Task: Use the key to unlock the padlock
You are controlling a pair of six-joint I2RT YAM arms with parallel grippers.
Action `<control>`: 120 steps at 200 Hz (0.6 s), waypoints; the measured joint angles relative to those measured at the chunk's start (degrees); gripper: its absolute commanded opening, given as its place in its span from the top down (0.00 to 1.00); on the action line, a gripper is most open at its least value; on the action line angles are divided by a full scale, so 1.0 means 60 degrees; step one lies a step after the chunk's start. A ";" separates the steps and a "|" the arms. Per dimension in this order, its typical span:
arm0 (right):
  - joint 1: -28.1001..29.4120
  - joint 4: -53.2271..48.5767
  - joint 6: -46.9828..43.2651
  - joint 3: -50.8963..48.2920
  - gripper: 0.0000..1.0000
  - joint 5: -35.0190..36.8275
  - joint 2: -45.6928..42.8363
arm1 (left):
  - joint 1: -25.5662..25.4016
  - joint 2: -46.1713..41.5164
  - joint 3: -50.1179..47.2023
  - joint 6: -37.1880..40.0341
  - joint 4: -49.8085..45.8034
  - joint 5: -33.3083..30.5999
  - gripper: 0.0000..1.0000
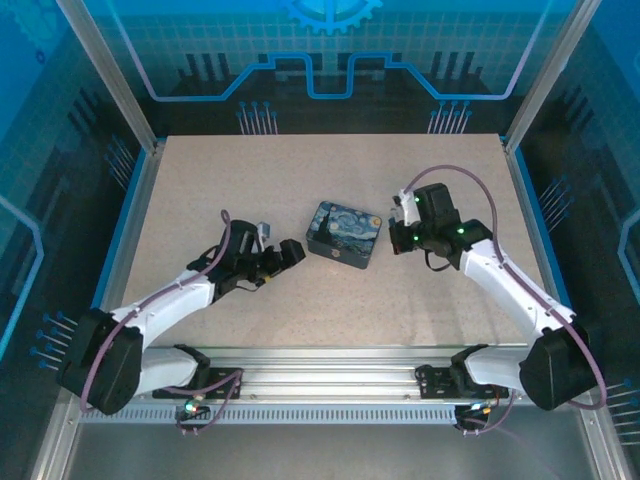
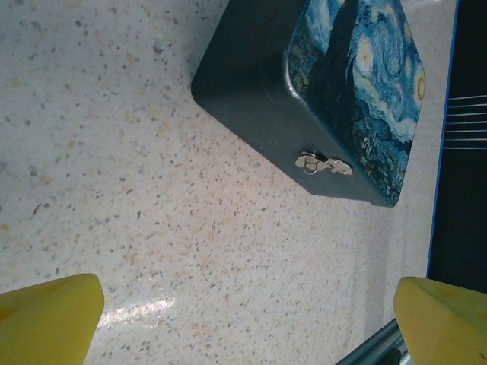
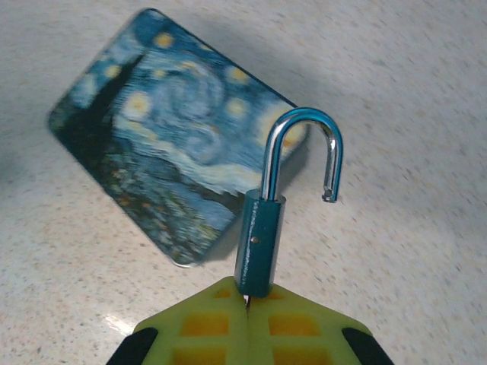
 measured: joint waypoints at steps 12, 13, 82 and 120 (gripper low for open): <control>-0.0291 -0.0168 0.0182 -0.0055 1.00 0.0109 0.0011 | 0.0000 0.0113 0.0164 0.0076 -0.0015 -0.0036 0.01; -0.0335 -0.0193 0.0215 -0.0062 1.00 0.0106 0.0011 | 0.0000 0.0117 0.0175 0.0076 -0.0015 -0.0040 0.01; -0.1840 -0.0594 0.1035 -0.0084 1.00 0.0656 0.1322 | 0.0015 0.0452 0.0659 0.0291 -0.0182 -0.0142 0.01; -0.1956 -0.0681 0.1220 0.0244 1.00 0.0896 0.2714 | 0.0018 0.0455 0.0663 0.0321 -0.0229 -0.0204 0.01</control>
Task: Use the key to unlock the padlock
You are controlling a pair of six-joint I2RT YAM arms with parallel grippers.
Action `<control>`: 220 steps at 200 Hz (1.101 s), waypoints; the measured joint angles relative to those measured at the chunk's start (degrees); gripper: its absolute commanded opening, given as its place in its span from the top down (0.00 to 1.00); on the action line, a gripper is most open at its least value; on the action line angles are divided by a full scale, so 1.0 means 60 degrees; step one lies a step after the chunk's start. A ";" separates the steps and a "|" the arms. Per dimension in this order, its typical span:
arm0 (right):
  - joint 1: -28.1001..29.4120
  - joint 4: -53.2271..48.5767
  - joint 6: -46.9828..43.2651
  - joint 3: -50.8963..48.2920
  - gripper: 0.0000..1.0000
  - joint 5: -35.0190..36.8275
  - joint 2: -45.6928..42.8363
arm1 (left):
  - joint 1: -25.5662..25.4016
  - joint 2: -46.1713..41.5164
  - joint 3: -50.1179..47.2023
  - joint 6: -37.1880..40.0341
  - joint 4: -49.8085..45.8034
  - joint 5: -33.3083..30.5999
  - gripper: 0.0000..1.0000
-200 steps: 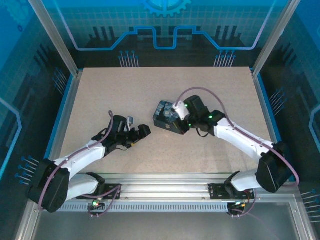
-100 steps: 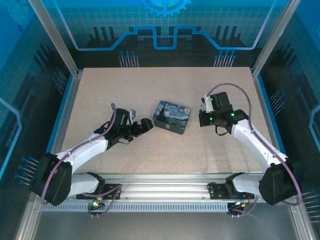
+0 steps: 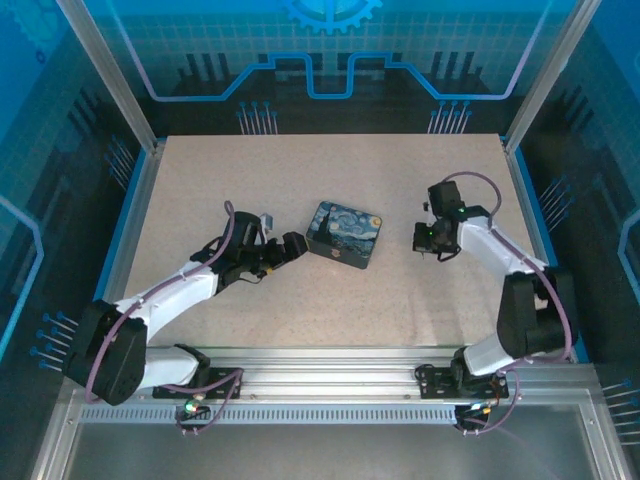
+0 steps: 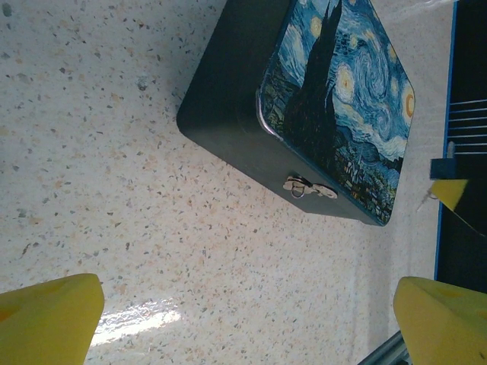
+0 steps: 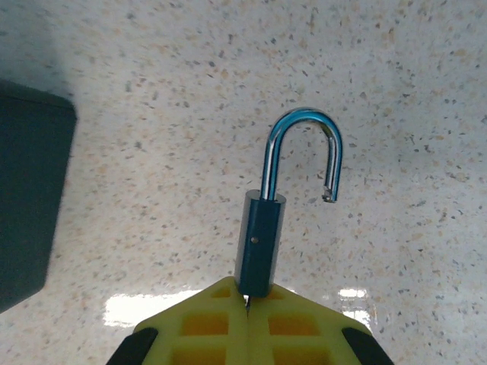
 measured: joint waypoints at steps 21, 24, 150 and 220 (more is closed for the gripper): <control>0.0000 0.0029 0.0084 0.0160 1.00 0.0036 0.0568 | 0.0007 0.0000 0.0000 0.0000 -0.0018 -0.0004 0.01; 0.0000 0.0029 0.0106 0.0178 1.00 0.0036 0.0627 | 0.0007 0.0000 0.0000 0.0000 -0.0018 -0.0004 0.01; 0.0790 0.0168 0.0710 0.0965 0.79 0.0069 0.2364 | 0.0007 -0.0004 -0.0004 0.0000 -0.0022 -0.0004 0.01; 0.0882 0.0317 0.0790 0.0565 0.69 -0.0004 0.0943 | 0.0036 -0.0004 -0.0004 0.0004 -0.0084 -0.0047 0.01</control>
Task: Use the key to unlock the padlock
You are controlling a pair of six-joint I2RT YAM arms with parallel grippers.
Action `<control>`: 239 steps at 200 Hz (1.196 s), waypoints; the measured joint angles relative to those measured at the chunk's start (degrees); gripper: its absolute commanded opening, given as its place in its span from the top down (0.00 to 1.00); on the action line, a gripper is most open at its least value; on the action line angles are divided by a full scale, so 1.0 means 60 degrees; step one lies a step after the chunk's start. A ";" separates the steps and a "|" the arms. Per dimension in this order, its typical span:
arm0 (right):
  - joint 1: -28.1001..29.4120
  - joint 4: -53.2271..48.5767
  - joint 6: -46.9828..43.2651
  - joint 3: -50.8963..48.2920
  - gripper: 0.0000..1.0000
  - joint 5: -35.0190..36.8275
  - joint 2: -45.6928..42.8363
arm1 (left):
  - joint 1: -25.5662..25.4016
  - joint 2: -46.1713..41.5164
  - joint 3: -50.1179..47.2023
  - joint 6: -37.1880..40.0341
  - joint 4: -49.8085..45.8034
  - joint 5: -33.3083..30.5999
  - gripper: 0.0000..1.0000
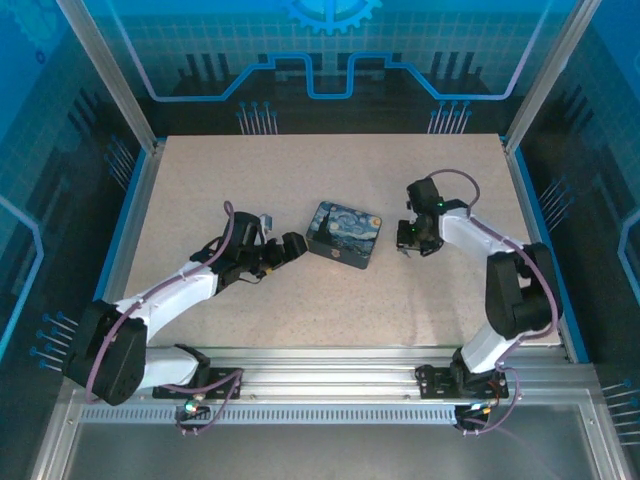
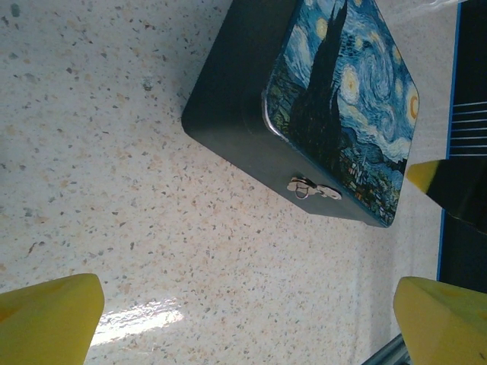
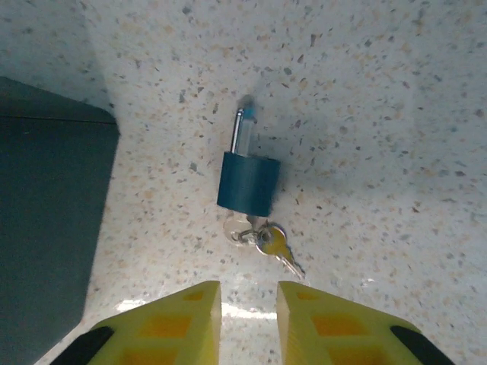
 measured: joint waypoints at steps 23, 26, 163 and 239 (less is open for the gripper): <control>-0.0084 0.0015 -0.0004 -0.0222 0.61 0.0000 -0.0590 | 0.0113 0.0000 0.0040 0.0062 -0.0259 -0.0149 0.01; -0.0109 0.0022 -0.0036 -0.0255 0.60 0.0000 -0.0656 | 0.0127 0.0000 0.0058 0.0073 -0.0310 -0.0178 0.01; -0.0969 0.2131 -0.0138 -0.2444 0.00 0.1942 -0.3942 | 0.2084 -0.0182 0.1861 0.3432 -0.1581 -0.3741 0.01; -0.1009 0.7253 -0.1810 -0.5373 0.00 0.3697 -0.3952 | 0.3384 0.0867 -0.1188 0.5978 0.3439 -0.5406 0.01</control>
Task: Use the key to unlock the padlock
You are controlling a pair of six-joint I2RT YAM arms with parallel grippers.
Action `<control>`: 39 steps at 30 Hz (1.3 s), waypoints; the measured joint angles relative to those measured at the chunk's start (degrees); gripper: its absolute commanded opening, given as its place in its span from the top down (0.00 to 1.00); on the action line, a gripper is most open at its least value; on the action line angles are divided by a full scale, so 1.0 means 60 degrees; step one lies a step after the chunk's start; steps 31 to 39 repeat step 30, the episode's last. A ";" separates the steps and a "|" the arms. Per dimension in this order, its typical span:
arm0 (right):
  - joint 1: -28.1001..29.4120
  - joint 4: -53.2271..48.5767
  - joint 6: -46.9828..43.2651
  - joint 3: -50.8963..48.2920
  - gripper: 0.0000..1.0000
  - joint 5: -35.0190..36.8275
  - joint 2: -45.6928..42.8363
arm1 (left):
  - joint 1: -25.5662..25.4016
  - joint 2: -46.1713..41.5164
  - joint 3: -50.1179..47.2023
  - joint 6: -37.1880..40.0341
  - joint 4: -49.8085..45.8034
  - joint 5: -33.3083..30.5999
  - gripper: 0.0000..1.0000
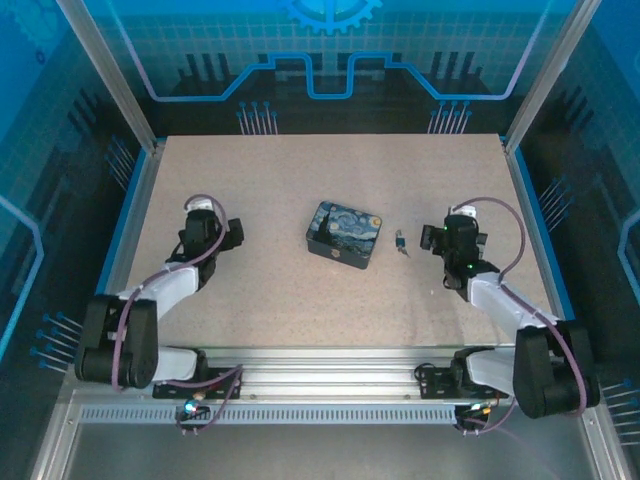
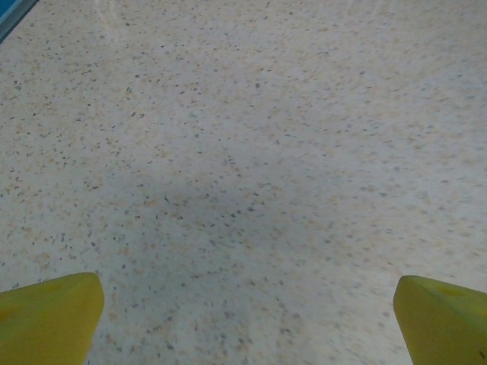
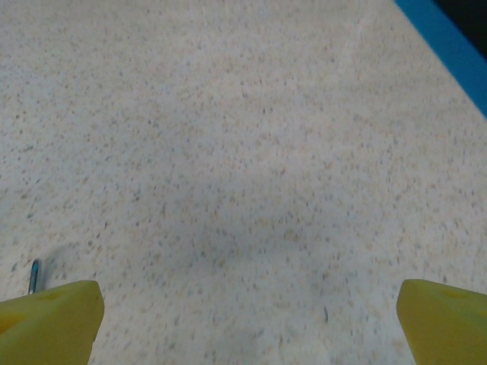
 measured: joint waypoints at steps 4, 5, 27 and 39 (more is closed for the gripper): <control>0.0000 0.2273 -0.0707 -0.0736 0.00 0.0040 0.0772 | 0.0055 0.0911 -0.0521 0.0448 0.2218 -0.0044 0.01; -0.0011 0.2816 -0.0860 -0.0940 0.00 -0.0015 0.0973 | 0.0055 0.1053 -0.0743 0.0543 0.2707 0.0033 0.01; -0.0182 0.5799 -0.1985 -0.1188 0.00 -0.1716 0.2743 | 0.0022 0.1694 -0.1876 0.1107 0.6120 0.0382 0.01; -0.0193 0.5807 -0.1985 -0.1188 0.00 -0.1712 0.2743 | 0.0022 0.1694 -0.1876 0.1177 0.6135 0.0382 0.01</control>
